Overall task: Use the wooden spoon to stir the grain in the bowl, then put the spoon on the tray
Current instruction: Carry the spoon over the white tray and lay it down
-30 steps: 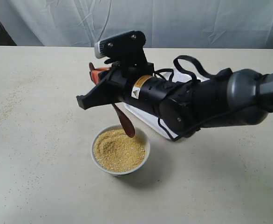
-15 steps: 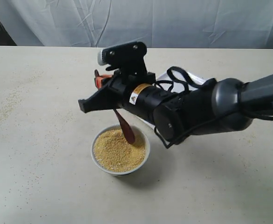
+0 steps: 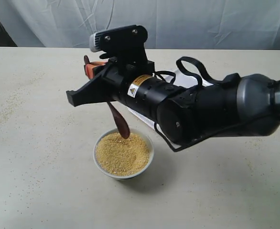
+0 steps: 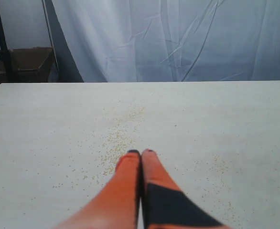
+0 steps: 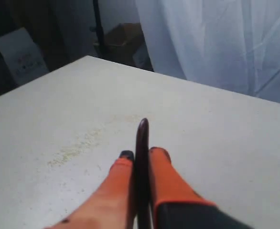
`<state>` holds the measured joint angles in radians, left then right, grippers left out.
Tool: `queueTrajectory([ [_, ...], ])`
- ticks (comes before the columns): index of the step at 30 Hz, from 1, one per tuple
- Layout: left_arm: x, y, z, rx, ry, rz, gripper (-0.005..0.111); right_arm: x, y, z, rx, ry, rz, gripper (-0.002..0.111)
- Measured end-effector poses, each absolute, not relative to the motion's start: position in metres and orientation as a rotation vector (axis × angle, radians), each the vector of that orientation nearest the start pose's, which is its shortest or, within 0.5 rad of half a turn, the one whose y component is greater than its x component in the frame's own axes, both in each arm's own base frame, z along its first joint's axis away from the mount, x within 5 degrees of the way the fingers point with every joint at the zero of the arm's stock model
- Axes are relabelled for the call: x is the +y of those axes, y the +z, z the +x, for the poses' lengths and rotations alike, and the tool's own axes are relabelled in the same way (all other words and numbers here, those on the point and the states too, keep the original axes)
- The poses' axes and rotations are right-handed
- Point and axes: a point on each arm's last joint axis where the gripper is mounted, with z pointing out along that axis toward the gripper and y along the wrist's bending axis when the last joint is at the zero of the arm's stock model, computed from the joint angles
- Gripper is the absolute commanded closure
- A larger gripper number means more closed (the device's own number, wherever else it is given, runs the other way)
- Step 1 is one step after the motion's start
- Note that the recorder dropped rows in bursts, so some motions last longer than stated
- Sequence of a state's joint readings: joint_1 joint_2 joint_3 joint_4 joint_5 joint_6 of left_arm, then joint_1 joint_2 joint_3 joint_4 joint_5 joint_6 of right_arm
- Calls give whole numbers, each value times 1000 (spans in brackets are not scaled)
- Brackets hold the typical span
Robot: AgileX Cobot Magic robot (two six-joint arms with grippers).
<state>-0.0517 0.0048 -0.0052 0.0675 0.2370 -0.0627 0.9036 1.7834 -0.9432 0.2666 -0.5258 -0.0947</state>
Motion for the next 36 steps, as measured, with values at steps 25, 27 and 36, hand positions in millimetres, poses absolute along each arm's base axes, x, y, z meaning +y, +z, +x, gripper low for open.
queueTrajectory([
  [25, -1, 193, 56, 1719, -23, 35, 107, 160, 154, 353, 1990, 691, 778, 106],
  [27, -1, 193, 56, 1719, -23, 35, 107, 159, 138, 355, 2002, 679, 842, 96],
  [36, -1, 193, 56, 1719, -23, 35, 107, 159, 112, 352, 2085, 643, 923, 48],
])
